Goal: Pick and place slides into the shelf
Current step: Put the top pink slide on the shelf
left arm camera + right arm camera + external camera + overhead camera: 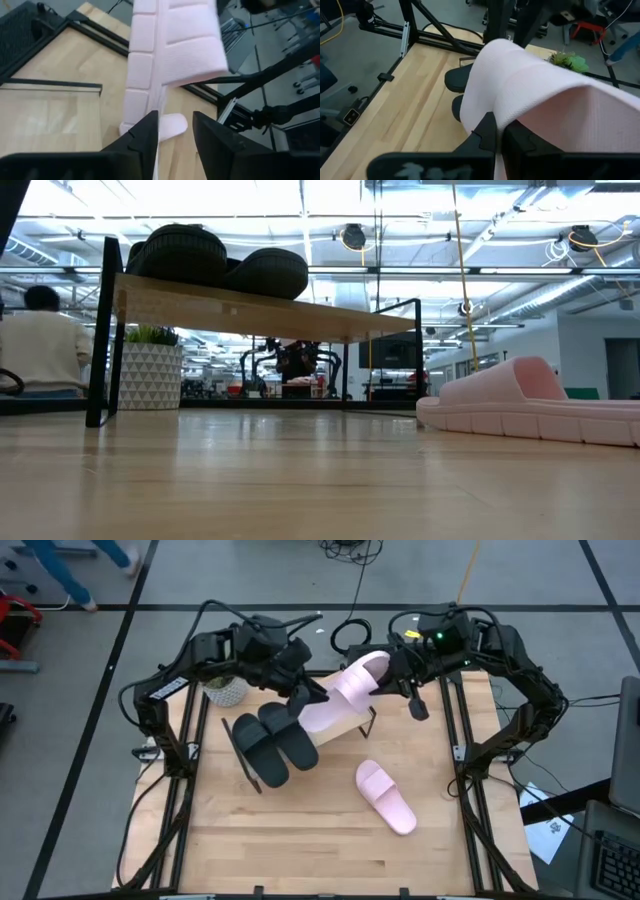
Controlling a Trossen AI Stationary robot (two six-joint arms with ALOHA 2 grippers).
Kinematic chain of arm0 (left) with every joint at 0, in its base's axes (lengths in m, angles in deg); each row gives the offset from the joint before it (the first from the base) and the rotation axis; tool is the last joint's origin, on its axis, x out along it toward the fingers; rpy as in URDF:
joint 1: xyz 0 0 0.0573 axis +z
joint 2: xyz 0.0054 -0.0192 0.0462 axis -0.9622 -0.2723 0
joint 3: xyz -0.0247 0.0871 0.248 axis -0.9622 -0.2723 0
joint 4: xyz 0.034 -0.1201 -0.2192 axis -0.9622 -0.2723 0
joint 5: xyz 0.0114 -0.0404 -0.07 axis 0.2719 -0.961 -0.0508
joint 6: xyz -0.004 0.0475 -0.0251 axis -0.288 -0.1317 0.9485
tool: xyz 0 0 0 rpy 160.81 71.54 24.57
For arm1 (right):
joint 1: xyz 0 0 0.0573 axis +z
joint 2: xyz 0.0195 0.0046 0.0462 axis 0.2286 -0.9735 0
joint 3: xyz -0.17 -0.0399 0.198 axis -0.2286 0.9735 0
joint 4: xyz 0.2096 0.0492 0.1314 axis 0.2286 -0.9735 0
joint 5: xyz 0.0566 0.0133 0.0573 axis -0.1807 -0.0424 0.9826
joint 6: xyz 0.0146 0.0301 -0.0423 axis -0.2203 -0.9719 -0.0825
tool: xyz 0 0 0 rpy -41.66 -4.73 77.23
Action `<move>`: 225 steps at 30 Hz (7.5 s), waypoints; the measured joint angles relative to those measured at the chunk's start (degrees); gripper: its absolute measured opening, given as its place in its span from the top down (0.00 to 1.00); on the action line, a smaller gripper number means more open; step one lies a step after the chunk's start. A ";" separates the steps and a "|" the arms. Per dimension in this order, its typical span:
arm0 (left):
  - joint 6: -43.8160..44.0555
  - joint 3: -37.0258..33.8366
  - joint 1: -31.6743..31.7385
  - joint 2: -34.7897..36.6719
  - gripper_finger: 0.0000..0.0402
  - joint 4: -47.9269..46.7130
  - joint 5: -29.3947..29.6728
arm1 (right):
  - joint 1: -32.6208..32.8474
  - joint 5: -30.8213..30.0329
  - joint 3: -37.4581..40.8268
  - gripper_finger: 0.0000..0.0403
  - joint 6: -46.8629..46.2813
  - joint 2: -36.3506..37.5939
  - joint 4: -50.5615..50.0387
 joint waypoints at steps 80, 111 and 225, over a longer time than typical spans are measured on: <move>-2.10 -0.04 2.93 -1.77 0.67 -1.39 -3.55 | -0.02 0.20 0.04 1.00 -1.18 0.98 0.19; 0.52 -0.21 5.81 -5.96 0.44 -1.99 -11.28 | 0.02 0.34 0.11 1.00 -1.18 0.90 0.94; 29.18 -29.83 4.52 -6.53 0.88 88.69 11.69 | 0.13 -55.42 30.21 0.64 17.35 14.96 58.50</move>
